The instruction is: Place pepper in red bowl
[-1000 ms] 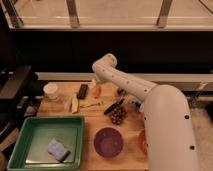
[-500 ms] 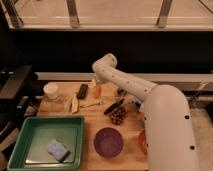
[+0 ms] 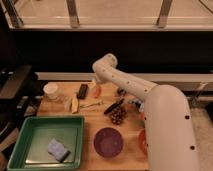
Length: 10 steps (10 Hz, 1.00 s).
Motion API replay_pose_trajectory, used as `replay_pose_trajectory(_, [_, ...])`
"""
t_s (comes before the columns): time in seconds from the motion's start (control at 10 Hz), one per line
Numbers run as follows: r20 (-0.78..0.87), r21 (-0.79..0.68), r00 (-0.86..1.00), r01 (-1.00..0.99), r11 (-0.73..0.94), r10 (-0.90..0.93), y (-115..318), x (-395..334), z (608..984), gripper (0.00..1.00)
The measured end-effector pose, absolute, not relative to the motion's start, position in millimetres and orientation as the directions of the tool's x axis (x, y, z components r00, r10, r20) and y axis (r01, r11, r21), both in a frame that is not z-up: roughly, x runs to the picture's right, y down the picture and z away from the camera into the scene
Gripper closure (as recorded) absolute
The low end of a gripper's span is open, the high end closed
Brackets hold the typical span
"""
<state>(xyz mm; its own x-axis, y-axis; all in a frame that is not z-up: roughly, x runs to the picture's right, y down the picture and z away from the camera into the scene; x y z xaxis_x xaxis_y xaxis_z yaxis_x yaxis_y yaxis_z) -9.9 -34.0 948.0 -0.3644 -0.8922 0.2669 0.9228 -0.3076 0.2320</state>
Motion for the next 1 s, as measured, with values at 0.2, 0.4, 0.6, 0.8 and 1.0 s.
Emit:
replay_pose_trajectory(0.2, [0.266,0.232,-0.365,0.923,-0.308,-0.892,-34,-9,948,0.2])
replay_pose_trajectory(0.4, [0.23,0.234,-0.388,0.912,-0.337,-0.892,-34,-12,944,0.2])
replay_pose_trajectory(0.6, [0.137,0.242,-0.421,0.892,-0.382,-0.897,-34,-20,935,0.2])
replay_pose_trajectory(0.8, [0.087,0.253,-0.436,0.879,-0.404,-0.896,-32,-19,932,0.2])
replay_pose_trajectory(1.0, [0.074,0.278,-0.436,0.873,-0.401,-0.897,-31,-20,933,0.2])
